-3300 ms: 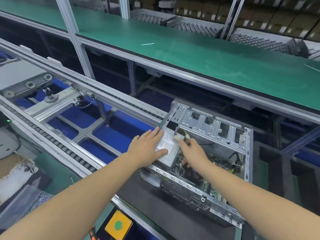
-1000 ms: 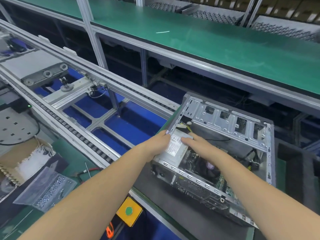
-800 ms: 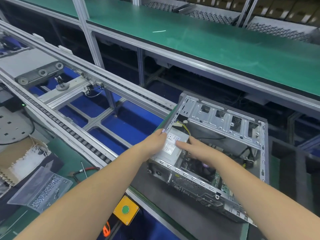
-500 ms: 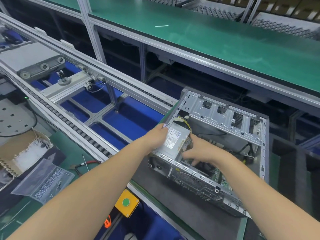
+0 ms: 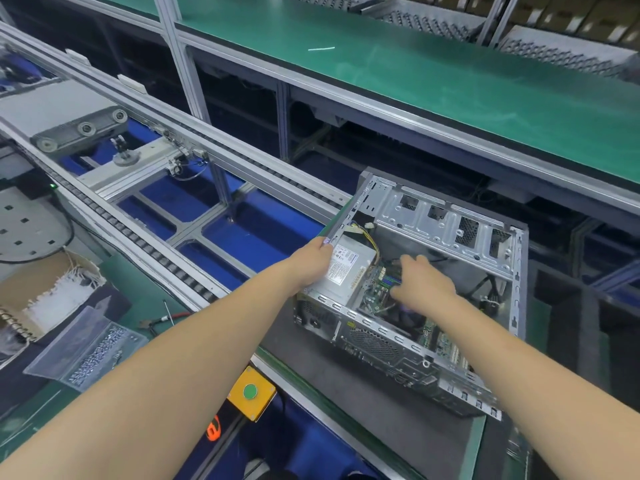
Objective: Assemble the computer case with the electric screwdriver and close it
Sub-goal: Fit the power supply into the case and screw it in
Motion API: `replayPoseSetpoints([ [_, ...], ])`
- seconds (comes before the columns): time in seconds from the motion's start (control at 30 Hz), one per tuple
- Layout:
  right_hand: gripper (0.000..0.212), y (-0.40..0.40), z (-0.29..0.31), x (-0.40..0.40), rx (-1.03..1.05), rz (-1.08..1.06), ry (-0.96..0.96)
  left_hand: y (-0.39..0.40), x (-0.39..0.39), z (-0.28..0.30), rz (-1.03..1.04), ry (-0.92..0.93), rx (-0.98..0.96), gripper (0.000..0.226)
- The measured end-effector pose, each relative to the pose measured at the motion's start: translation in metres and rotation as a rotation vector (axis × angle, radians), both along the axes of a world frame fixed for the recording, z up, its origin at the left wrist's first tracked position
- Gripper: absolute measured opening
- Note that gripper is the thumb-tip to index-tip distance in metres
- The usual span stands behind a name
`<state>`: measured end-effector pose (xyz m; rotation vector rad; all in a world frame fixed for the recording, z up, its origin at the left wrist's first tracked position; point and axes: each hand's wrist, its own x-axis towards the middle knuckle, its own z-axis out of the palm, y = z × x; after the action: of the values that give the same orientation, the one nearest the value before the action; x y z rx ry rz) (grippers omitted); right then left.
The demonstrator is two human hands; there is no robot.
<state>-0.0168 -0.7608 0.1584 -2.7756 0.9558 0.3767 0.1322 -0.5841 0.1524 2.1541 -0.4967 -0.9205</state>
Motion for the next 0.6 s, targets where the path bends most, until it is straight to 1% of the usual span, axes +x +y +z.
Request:
replayPoseSetpoints([
  [0.03,0.045,-0.001,0.002,0.005,0.051,-0.035,-0.103,0.000,0.000,0.002,-0.008,-0.008,0.009,0.055],
  [0.07,0.044,-0.002,0.004,0.013,0.156,-0.068,-0.223,0.001,-0.001,0.005,-0.021,-0.015,0.025,0.056],
  [0.1,0.046,-0.001,0.007,0.021,0.303,-0.106,-0.317,0.002,0.000,0.008,-0.039,-0.017,0.044,0.056],
  [0.13,0.049,0.001,0.010,0.030,0.449,-0.136,-0.348,0.003,0.000,0.010,-0.061,-0.017,0.066,0.057],
  [0.17,0.053,0.004,0.011,0.037,0.546,-0.136,-0.327,0.006,0.000,0.013,-0.083,-0.013,0.087,0.058],
  [0.23,0.059,0.006,0.005,0.046,0.640,-0.127,-0.263,0.014,0.002,0.015,-0.116,0.023,0.092,0.061],
  [0.3,0.066,0.005,-0.003,0.051,0.728,-0.192,-0.242,0.028,0.002,0.010,-0.092,0.053,0.066,0.060],
  [0.37,0.069,0.002,-0.010,0.051,0.866,-0.261,-0.225,0.046,0.000,0.000,0.057,0.090,0.030,0.057],
  [0.43,0.075,0.002,-0.015,0.050,0.975,-0.286,-0.215,0.066,-0.004,-0.009,0.194,0.218,-0.057,0.047],
  [0.53,0.076,0.007,-0.019,0.049,1.031,-0.282,-0.243,0.082,-0.007,-0.025,0.278,0.355,-0.199,0.036],
  [0.57,0.076,0.009,-0.019,0.049,1.031,-0.278,-0.248,0.086,-0.010,-0.029,0.280,0.354,-0.209,0.036],
  [0.6,0.077,0.010,-0.019,0.049,1.024,-0.274,-0.245,0.090,-0.013,-0.034,0.233,0.295,-0.185,0.039],
])
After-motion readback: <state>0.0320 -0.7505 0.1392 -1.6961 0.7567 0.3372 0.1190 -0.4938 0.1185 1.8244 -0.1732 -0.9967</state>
